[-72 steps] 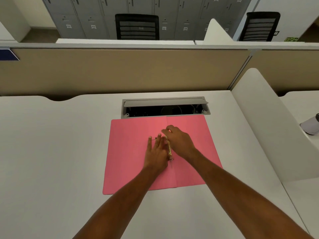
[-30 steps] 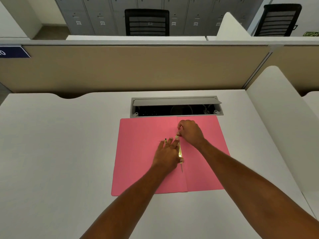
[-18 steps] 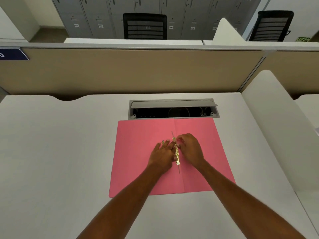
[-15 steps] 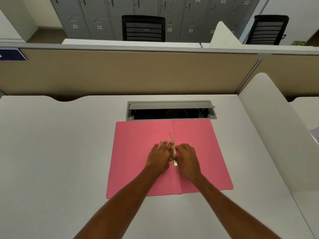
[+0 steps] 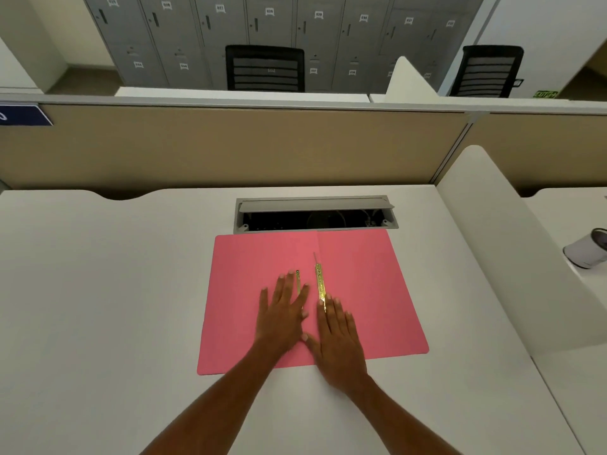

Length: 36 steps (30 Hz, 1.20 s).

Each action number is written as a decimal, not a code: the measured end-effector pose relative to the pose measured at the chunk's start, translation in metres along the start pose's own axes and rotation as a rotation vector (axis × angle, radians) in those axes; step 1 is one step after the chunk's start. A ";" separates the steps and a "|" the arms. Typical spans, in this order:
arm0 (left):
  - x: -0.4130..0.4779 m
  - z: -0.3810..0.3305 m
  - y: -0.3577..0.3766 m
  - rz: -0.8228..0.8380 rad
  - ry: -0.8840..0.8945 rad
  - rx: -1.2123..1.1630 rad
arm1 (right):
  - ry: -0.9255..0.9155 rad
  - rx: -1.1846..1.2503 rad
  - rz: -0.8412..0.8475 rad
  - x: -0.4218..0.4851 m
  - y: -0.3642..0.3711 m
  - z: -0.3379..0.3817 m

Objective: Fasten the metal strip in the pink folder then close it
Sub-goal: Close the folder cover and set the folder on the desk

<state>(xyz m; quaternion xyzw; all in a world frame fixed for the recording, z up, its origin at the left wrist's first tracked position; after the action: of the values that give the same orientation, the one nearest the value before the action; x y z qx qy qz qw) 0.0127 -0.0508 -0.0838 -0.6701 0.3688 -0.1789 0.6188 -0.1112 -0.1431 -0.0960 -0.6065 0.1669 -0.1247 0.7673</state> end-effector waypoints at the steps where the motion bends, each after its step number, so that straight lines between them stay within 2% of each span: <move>1: -0.014 0.008 0.007 -0.013 -0.066 -0.032 | -0.001 0.000 0.012 0.000 0.000 0.000; 8: -0.106 0.067 0.021 -0.230 -0.363 -0.129 | -0.007 -0.038 0.064 -0.002 -0.010 0.005; 12: -0.130 0.077 0.029 -0.202 -0.507 -0.154 | 0.003 -0.051 0.091 -0.008 -0.015 0.008; 16: -0.136 0.077 0.030 -0.166 -0.512 -0.164 | 0.034 -0.083 0.042 -0.033 -0.018 0.031; 21: -0.139 0.077 0.023 -0.133 -0.527 -0.187 | -0.062 0.012 0.065 -0.072 0.010 0.066; 23: -0.143 0.077 0.015 -0.171 -0.581 -0.312 | -0.056 0.019 0.075 -0.076 0.015 0.068; 27: -0.156 0.081 -0.002 -0.462 -0.760 -0.734 | -0.048 -0.002 0.078 -0.077 0.013 0.068; 29: -0.159 0.083 -0.008 -0.521 -0.864 -0.904 | -0.041 -0.010 0.081 -0.077 0.013 0.067; 32: -0.159 0.089 -0.013 -0.531 -0.915 -1.000 | -0.036 -0.017 0.087 -0.078 0.014 0.067; 36: -0.159 0.094 -0.013 -0.508 -0.899 -0.992 | -0.022 0.003 0.112 -0.079 0.016 0.067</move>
<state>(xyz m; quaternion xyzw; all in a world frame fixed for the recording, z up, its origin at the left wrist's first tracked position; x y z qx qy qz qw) -0.0244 0.1283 -0.0531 -0.9465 -0.0512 0.1646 0.2727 -0.1557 -0.0485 -0.0895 -0.5962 0.1918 -0.0749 0.7760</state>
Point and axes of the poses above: each hand's wrist, its own x-axis towards the middle knuckle, its own y-axis out of the palm, z = x × y, the point moved 5 cm from there along x, towards the middle knuckle, and after that the axes turned 1 degree about y, right-handed, at the moved point
